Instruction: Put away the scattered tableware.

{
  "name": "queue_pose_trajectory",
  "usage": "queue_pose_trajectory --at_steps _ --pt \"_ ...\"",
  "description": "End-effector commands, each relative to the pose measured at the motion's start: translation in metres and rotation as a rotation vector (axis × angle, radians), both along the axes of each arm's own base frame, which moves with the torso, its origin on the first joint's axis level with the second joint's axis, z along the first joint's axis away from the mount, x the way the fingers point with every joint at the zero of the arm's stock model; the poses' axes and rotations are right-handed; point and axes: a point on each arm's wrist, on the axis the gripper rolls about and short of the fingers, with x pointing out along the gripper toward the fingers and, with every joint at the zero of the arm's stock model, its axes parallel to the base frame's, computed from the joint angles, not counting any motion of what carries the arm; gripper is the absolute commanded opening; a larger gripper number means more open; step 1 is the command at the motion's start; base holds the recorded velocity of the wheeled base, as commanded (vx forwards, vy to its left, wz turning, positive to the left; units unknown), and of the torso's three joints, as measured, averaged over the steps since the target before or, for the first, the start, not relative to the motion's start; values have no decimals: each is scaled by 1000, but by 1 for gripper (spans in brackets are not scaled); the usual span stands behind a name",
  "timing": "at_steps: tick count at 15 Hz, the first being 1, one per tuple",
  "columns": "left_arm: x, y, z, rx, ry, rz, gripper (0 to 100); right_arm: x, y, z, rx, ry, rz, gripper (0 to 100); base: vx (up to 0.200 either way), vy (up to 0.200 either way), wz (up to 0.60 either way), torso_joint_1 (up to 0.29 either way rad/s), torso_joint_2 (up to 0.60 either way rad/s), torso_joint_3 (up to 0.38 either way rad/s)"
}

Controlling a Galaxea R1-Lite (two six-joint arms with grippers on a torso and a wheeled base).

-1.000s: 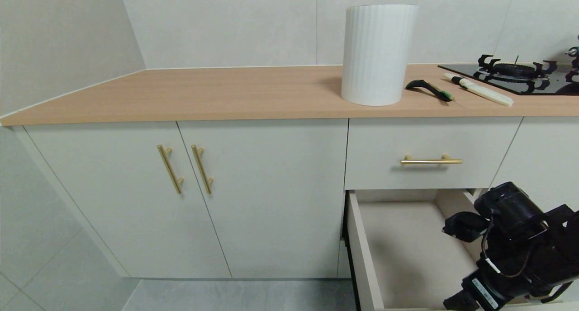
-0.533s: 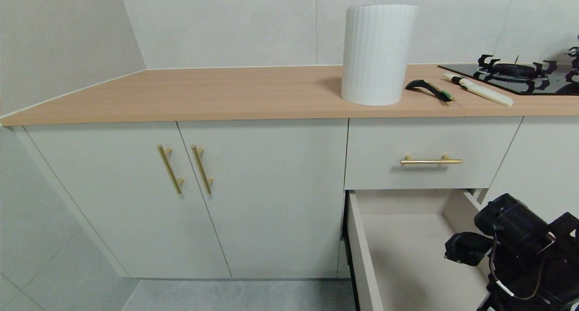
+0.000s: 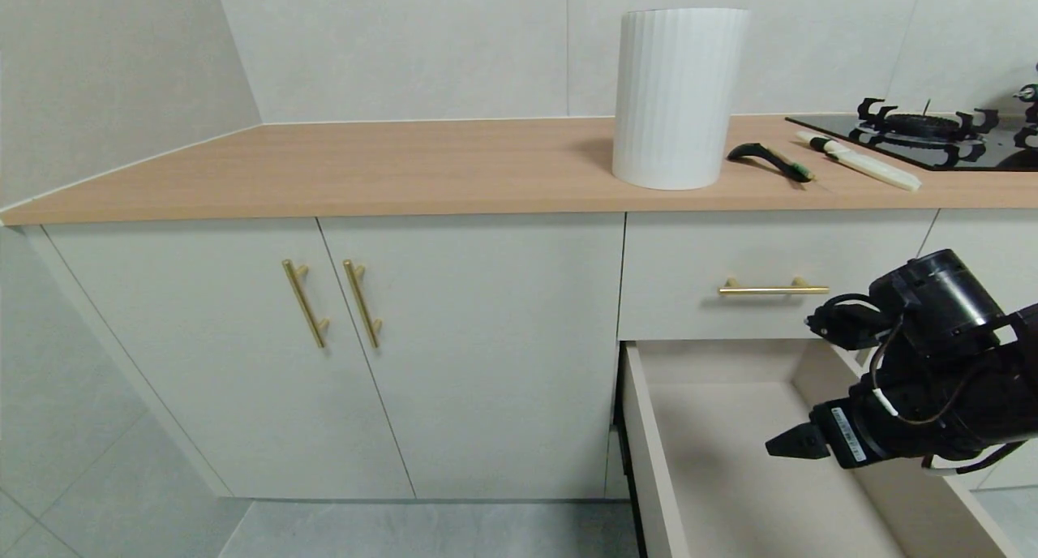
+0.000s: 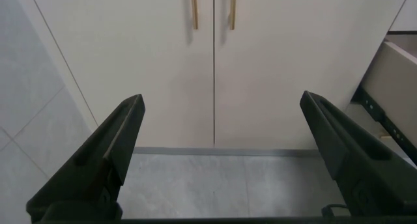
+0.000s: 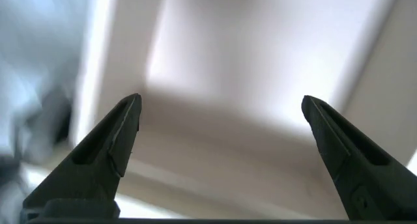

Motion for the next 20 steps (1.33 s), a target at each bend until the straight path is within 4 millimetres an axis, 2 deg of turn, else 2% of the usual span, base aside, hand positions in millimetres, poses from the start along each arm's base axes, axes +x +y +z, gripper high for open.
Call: queue_pose_trajectory --at_steps 1,3,7,20 --pt "0 0 0 -1 1 1 100 2 -3 3 8 -20 -15 100 0 0 0 0 0 0" --pt "0 0 0 -1 1 1 100 2 -4 4 10 -24 -17 100 0 0 0 0 0 0" --pt "0 0 0 0 1 1 100 1 -3 3 11 -22 -14 100 0 0 0 71 -211 -251" --pt "0 0 0 -1 1 1 100 3 -3 7 25 -61 -15 100 0 0 0 165 -495 -301"
